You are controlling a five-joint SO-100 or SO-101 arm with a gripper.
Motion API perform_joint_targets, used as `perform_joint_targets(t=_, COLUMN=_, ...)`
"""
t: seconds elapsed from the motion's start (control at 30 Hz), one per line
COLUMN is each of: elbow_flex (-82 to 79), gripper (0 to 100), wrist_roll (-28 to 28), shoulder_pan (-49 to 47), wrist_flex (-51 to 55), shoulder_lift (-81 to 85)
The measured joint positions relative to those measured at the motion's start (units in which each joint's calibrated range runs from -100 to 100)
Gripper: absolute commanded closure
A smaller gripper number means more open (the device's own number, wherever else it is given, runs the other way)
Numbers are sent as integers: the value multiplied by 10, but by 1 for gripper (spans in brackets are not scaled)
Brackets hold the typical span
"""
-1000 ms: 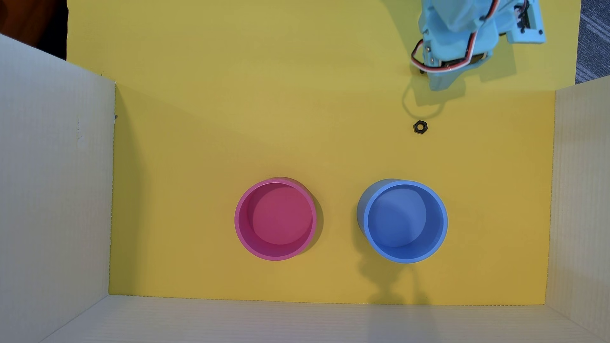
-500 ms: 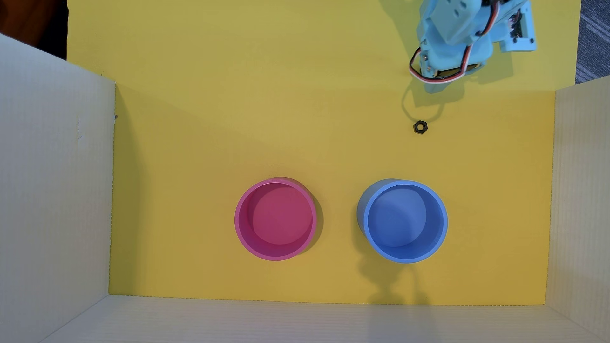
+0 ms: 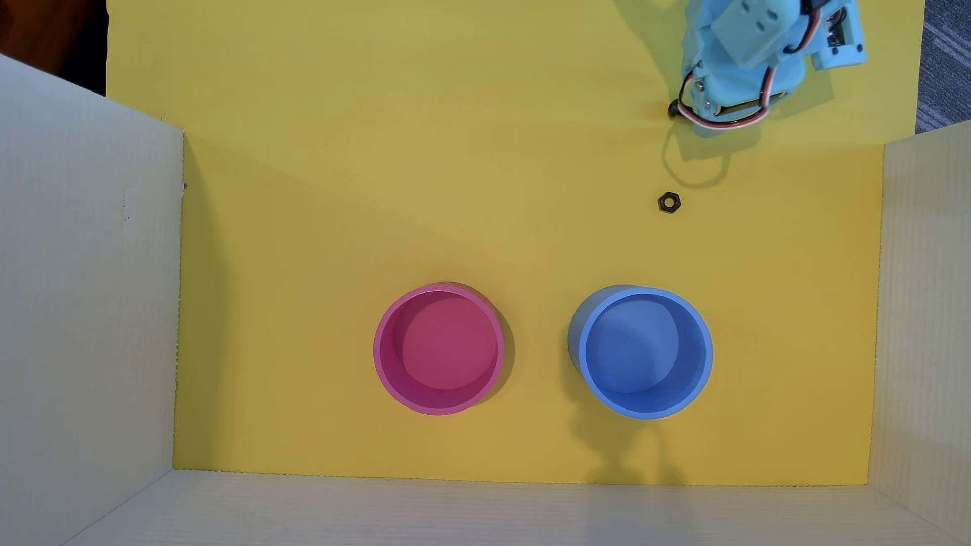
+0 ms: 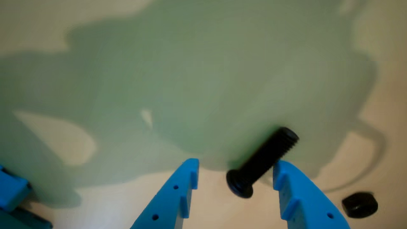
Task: Pick up the bolt and place it in the pink box
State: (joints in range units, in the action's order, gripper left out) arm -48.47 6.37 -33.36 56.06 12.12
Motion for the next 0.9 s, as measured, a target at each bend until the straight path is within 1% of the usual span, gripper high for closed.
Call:
perform_joint_targets(t=0.17, elbow_flex=9, gripper=83, wrist_roll=0, shoulder_pan=-4, wrist_flex=-24, shoulder_lift=-29)
perform_joint_targets(t=0.5, elbow_flex=69, gripper=84, wrist_roll=0, shoulder_pan=-2, wrist_flex=-27, shoulder_lift=-86)
perform_joint_targets(t=0.57, elbow_flex=78, gripper=89, wrist_roll=0, shoulder_pan=-2, wrist_flex=-27, shoulder_lift=-98)
perform_joint_targets(t=0.67, elbow_flex=96, gripper=99, wrist_roll=0, shoulder_pan=-1, wrist_flex=-27, shoulder_lift=-114)
perform_joint_targets(t=0.9, elbow_flex=104, gripper=99, wrist_roll=0, shoulder_pan=-1, wrist_flex=-21, shoulder_lift=-126)
